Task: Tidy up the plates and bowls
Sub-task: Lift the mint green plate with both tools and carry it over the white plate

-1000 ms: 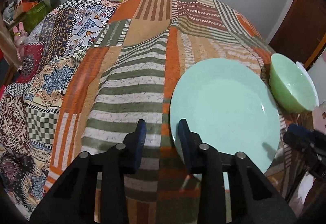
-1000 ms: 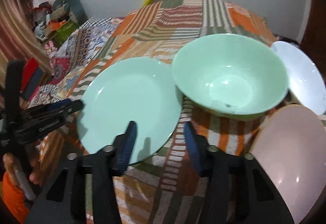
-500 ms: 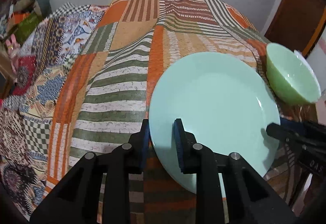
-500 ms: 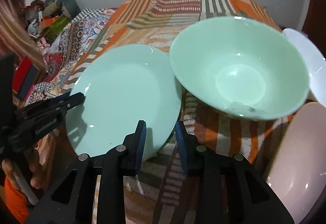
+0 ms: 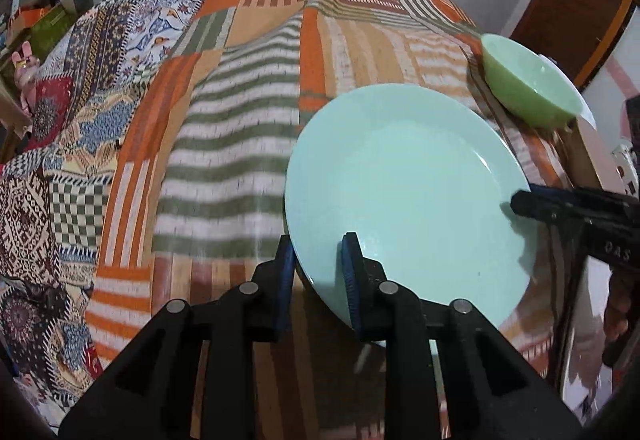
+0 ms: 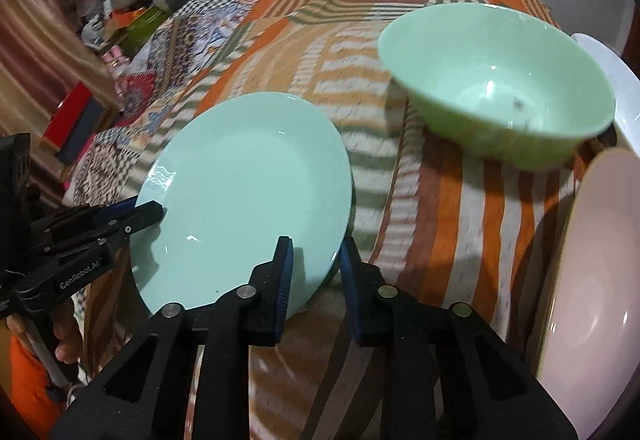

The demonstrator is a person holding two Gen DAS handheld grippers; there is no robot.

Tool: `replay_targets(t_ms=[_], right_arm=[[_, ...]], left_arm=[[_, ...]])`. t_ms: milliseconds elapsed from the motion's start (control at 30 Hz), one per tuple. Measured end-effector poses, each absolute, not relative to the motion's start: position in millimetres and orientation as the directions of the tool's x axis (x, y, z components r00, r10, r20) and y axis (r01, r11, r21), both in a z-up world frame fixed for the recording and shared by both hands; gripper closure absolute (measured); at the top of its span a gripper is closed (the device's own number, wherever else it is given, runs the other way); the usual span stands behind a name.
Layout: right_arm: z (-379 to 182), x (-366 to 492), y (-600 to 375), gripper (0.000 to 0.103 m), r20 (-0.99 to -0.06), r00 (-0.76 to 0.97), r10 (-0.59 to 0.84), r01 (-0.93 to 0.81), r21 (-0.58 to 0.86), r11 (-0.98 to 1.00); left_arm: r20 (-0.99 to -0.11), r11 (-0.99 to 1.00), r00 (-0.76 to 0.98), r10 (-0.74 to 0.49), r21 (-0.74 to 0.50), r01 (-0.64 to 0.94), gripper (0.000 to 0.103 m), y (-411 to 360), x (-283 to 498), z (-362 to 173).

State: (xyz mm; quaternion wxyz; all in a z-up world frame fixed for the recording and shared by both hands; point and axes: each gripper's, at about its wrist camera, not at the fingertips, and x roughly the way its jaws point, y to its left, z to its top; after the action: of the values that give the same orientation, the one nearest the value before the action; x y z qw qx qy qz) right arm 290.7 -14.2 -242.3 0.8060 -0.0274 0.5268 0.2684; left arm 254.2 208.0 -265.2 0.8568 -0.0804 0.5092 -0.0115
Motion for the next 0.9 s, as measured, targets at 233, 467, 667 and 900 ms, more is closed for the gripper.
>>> replay_targets(t_ms=[233, 467, 667, 900], right_arm=[[-246.5, 305.1, -7.8, 0.083, -0.870, 0.300, 0.392, -0.454, 0.232, 0.860], [-247.1, 299.9, 2.5, 0.083, -0.871, 0.325, 0.368, -0.488, 0.179, 0.854], [-242.4, 288.3, -1.7, 0.084, -0.865, 0.317, 0.388, -0.500, 0.195, 0.844], [-222.0, 266.8, -13.7, 0.084, -0.842, 0.351, 0.411, -0.526, 0.186, 0.830]], left_arm=[[-0.866, 0.989, 0.496, -0.058, -0.118, -0.091, 0.079, 206.4, 259.3, -266.9], [-0.867, 0.988, 0.495, -0.053, -0.119, -0.103, 0.078, 206.8, 260.5, -268.8], [-0.867, 0.984, 0.497, -0.028, -0.111, -0.138, 0.078, 201.7, 247.7, -264.0], [-0.851, 0.980, 0.523, -0.053, -0.145, -0.136, 0.079, 193.4, 218.7, -242.7]])
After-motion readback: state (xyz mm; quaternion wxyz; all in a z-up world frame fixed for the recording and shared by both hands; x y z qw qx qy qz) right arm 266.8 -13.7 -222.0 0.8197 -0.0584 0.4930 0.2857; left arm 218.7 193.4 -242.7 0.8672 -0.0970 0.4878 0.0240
